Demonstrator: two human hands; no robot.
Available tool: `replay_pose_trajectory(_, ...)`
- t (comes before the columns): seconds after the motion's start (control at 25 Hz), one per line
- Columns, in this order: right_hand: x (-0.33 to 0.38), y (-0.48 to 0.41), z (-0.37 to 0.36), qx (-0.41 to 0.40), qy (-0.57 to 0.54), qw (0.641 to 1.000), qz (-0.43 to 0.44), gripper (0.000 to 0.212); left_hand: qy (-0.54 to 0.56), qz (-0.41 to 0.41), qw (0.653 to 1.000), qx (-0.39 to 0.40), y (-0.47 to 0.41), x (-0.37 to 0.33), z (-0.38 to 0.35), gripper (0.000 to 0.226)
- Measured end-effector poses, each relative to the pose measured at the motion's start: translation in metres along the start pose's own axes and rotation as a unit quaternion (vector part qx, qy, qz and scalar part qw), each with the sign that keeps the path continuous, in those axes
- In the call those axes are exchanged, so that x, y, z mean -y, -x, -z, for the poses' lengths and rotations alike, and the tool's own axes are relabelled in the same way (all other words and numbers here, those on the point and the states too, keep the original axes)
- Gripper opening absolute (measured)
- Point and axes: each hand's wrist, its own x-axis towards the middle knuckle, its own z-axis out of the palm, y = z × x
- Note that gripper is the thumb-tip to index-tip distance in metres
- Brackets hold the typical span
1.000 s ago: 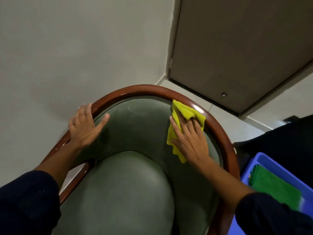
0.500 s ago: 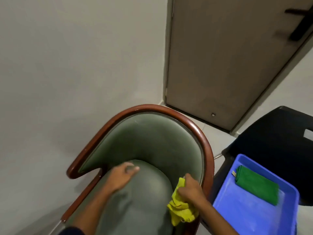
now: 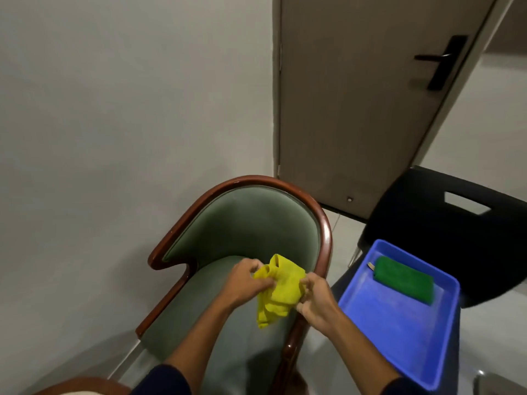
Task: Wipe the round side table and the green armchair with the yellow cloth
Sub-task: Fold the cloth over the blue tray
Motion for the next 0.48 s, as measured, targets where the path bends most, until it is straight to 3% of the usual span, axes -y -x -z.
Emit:
replay_pose_trajectory(0.08, 0.014, 0.015, 0.02, 0.041, 0.094, 0.994, 0.021, 0.033, 0.084, -0.024, 0.996, 0.011, 0.005, -0.028, -0.005, 0.018)
replay_pose_trajectory(0.2, 0.038, 0.024, 0.058, 0.034, 0.236, 0.97, 0.044, 0.029, 0.163, -0.024, 0.986, 0.04, 0.001, -0.06, -0.019, 0.025)
replay_pose_trajectory(0.28, 0.05, 0.026, 0.095, 0.06, 0.191, 0.979, 0.031, 0.028, 0.235, 0.005, 0.969, 0.071, -0.011, -0.074, -0.039, 0.032)
replay_pose_trajectory(0.36, 0.054, 0.028, 0.138, 0.075, 0.078, 0.994, -0.004, 0.044, 0.288, 0.041, 0.954, 0.076, -0.029, -0.084, -0.07, 0.029)
replay_pose_trajectory(0.48, 0.058, 0.027, 0.212, 0.022, -0.012, 0.999, -0.023, 0.053, 0.263, 0.085, 0.958, 0.069, -0.066, -0.087, -0.145, 0.021)
